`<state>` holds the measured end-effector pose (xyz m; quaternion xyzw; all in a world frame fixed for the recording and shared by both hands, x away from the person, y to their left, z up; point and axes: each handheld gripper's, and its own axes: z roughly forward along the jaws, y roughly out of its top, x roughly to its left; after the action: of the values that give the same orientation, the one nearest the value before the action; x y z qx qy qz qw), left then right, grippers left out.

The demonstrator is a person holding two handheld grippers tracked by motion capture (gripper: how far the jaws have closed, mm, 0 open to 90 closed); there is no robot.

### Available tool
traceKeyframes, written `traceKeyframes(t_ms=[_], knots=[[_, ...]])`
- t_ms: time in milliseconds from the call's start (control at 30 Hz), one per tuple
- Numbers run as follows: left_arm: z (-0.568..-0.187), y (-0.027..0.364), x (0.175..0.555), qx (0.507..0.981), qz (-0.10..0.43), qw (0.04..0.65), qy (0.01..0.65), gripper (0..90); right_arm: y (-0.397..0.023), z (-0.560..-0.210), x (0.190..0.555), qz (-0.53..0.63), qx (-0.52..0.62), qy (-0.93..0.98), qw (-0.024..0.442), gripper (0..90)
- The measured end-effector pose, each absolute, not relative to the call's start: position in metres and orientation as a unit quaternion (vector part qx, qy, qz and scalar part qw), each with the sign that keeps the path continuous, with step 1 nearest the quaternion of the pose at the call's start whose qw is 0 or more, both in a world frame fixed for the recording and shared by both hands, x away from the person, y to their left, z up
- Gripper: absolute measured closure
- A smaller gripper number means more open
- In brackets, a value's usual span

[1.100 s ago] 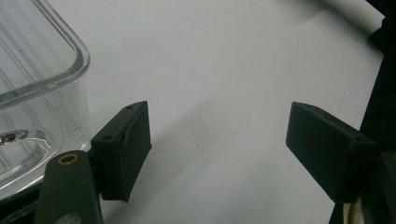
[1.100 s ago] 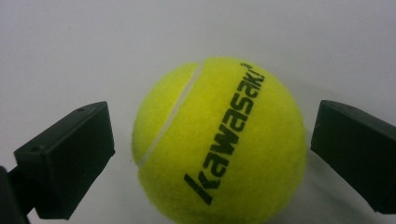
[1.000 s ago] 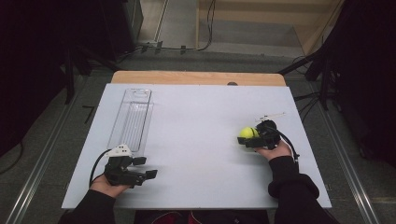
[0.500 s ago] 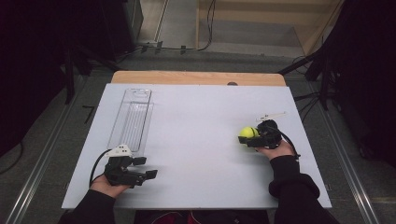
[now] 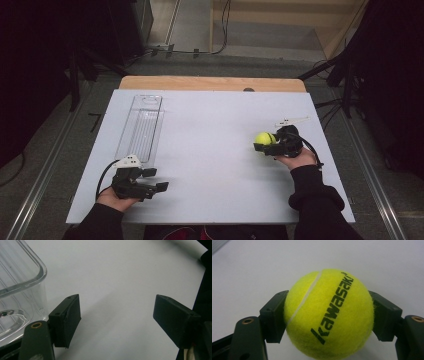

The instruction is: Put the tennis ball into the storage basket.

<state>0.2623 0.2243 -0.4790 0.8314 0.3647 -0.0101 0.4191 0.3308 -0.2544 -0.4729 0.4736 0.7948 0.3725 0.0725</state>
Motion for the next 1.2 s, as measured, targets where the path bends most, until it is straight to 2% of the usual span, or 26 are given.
traceKeyframes(t_ms=[400,1200], knots=[[-0.479,0.224,0.262,0.832,-0.011,0.418,0.364,22.5,-0.249,-0.449,0.323,0.389,0.452,0.799,0.078,24.2],[-0.479,0.224,0.262,0.833,-0.011,0.418,0.363,22.5,-0.221,-0.452,0.321,0.384,0.421,0.820,0.050,24.2]])
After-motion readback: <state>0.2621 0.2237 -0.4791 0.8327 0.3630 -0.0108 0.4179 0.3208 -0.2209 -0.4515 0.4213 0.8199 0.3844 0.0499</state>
